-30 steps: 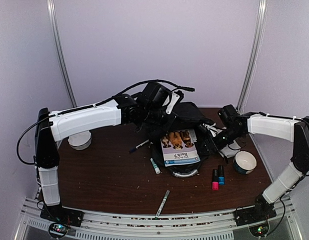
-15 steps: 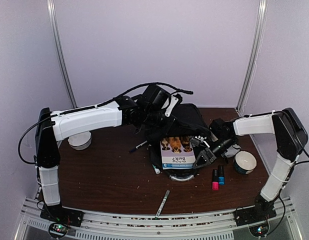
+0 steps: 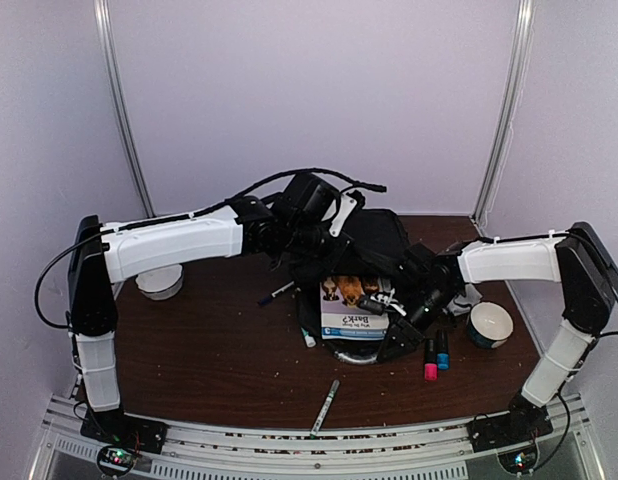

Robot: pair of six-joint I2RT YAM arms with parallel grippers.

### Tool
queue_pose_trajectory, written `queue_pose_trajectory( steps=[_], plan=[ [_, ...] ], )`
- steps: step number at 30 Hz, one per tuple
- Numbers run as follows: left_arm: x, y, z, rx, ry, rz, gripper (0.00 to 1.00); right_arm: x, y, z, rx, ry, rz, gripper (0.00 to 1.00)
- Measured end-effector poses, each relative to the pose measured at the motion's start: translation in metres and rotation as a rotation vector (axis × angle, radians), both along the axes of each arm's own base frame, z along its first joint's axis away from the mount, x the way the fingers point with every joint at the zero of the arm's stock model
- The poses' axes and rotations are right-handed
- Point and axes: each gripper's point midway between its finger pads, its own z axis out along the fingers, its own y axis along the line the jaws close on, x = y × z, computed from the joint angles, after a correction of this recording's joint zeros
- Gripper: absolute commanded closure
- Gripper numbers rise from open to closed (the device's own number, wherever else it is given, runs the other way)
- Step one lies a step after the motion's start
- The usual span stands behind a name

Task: Pack the student bag
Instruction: Move the book to the largest pocket of the bag.

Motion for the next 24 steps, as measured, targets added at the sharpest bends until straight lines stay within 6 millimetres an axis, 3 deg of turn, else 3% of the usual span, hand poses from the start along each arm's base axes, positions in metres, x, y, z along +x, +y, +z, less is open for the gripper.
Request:
queue_pose_trajectory(
  steps=[7,13,16,19,24],
  plan=[
    [0.001,-0.001,0.003,-0.007,-0.008,-0.001,1.0,-0.008,-0.011,0.019,-0.008,-0.077,0.059,0.65],
    [0.001,-0.001,0.002,-0.018,0.007,-0.009,1.0,-0.024,-0.014,0.036,-0.047,-0.316,0.206,0.73],
    [0.002,0.0,0.002,-0.027,0.019,-0.012,1.0,-0.027,-0.012,0.032,-0.101,-0.42,0.278,0.69],
    [0.003,0.0,0.002,-0.039,0.036,-0.018,1.0,-0.013,-0.012,0.03,-0.156,-0.524,0.289,0.69],
    [0.002,-0.001,0.005,-0.058,0.059,-0.032,1.0,0.027,0.004,0.043,-0.217,-0.709,0.267,0.67]
  ],
)
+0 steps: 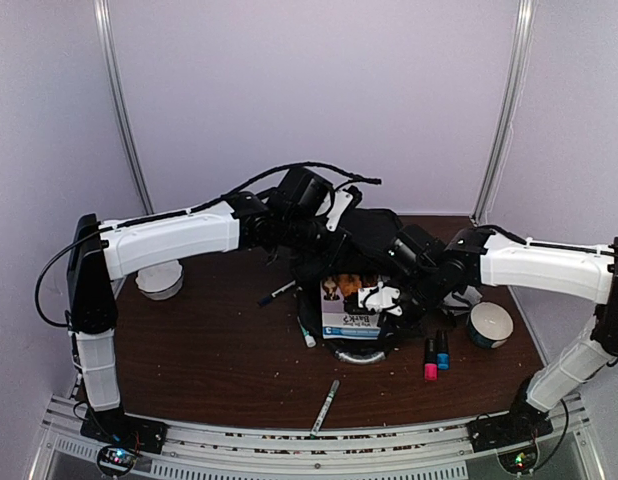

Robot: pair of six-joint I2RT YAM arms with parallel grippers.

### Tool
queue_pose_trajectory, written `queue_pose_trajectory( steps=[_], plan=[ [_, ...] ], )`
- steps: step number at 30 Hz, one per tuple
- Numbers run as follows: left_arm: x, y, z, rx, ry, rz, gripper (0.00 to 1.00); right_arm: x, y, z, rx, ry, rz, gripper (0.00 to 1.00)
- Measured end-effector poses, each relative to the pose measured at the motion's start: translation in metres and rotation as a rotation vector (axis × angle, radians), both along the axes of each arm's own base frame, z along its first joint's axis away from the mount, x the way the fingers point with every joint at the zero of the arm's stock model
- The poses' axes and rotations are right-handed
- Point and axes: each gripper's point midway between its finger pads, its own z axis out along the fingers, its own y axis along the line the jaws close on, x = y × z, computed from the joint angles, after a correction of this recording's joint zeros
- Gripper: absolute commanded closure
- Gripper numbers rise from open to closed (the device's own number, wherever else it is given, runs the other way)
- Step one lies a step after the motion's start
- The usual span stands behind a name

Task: Pack the student bag
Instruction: Move the book to the largest pocket of the bag.

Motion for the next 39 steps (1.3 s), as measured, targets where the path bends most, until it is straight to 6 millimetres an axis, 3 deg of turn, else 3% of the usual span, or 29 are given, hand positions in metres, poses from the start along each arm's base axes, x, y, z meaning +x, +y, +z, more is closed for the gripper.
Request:
queue_pose_trajectory(
  steps=[5,14,19,33,39],
  plan=[
    [-0.002,-0.001,0.004,-0.007,0.014,-0.01,1.0,0.023,0.015,-0.011,-0.035,-0.09,0.005,0.55],
    [-0.003,0.0,0.007,-0.008,0.021,-0.016,1.0,0.034,0.027,-0.045,-0.133,-0.145,0.065,0.56],
    [-0.003,0.0,0.007,-0.008,0.022,-0.017,1.0,0.048,0.031,-0.054,-0.17,-0.188,0.063,0.6],
    [-0.003,0.0,0.007,-0.01,0.025,-0.019,1.0,0.103,0.035,-0.056,-0.244,-0.392,-0.053,0.7],
    [0.009,0.008,0.008,-0.013,0.025,0.009,1.0,0.134,0.044,-0.053,-0.242,-0.48,-0.115,0.71]
  ],
)
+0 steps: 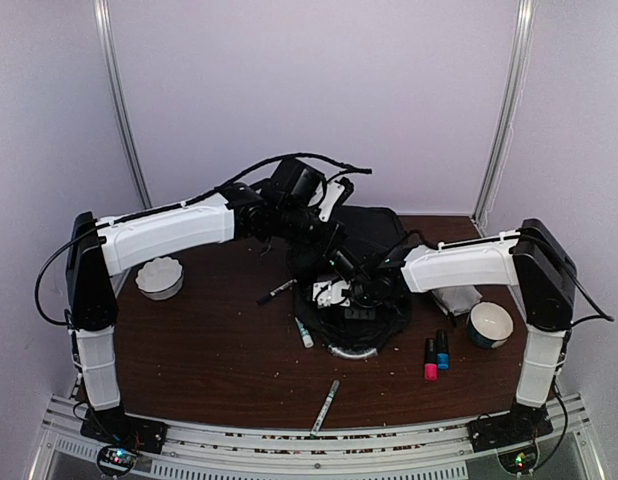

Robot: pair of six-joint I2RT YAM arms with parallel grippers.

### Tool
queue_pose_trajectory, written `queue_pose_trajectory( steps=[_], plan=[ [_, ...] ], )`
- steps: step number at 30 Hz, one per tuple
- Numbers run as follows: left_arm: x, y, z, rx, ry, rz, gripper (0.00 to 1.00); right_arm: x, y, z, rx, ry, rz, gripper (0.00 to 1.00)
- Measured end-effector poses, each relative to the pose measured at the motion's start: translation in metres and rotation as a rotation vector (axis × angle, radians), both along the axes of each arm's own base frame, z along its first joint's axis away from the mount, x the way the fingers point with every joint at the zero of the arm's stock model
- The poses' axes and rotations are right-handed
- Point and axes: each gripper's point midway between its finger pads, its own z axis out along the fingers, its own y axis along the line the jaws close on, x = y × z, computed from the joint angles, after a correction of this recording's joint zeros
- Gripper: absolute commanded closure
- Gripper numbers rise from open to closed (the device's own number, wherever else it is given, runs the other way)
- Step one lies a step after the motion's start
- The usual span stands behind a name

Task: Pack the student bag
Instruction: Move the book to the largest pocket of the bag.

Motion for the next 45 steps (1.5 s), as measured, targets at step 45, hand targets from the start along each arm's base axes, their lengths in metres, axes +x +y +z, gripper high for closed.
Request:
queue_pose_trajectory(
  steps=[45],
  plan=[
    [-0.003,-0.007,-0.002,-0.04,0.009,-0.002,1.0,-0.076,-0.011,0.07,0.215,0.206,0.052,0.54]
  ],
)
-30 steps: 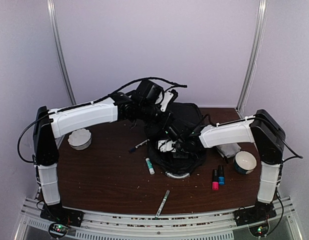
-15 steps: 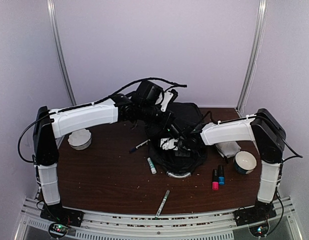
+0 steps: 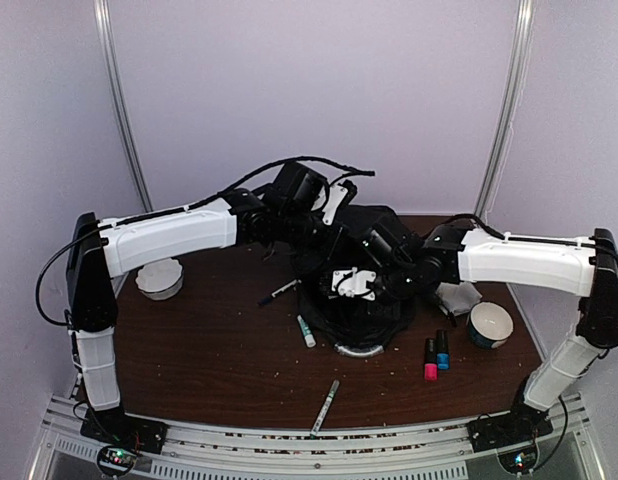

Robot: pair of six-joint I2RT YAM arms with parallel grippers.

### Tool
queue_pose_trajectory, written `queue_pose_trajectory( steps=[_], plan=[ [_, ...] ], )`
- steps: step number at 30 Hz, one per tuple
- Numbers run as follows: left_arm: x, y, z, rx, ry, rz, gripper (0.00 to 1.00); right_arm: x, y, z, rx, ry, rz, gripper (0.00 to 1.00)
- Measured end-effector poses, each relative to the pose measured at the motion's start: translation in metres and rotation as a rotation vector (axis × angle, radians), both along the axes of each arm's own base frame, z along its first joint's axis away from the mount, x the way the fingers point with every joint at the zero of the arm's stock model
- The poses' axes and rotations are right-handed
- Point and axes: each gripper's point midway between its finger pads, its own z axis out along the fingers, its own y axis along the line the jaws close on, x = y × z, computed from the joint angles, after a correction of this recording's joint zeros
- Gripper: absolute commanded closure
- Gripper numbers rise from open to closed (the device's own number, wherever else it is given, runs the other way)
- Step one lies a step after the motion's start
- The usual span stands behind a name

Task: Pack the student bag
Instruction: Move the book to the largest pocket of the bag.

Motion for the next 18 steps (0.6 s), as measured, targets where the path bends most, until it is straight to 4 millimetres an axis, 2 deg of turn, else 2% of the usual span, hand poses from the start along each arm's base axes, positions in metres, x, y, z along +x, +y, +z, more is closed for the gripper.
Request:
queue_pose_trajectory(
  steps=[4,8,10,13,18],
  plan=[
    [0.0,0.0,0.0,-0.001,0.002,0.0,1.0,-0.028,-0.01,0.016,0.033,0.082,0.041,0.54],
    [0.0,0.0,-0.001,-0.001,0.006,0.001,1.0,-0.054,-0.03,0.037,0.082,0.123,0.067,0.55],
    [-0.001,0.0,-0.003,0.003,0.008,0.001,1.0,-0.061,-0.043,0.045,0.104,0.142,0.058,0.56],
    [-0.001,0.001,-0.005,0.007,0.01,0.0,1.0,-0.054,-0.068,0.048,0.132,0.188,-0.012,0.57],
    [-0.002,0.001,-0.008,0.015,0.009,-0.006,1.0,-0.016,-0.129,0.048,0.207,0.274,-0.251,0.59]
  ],
)
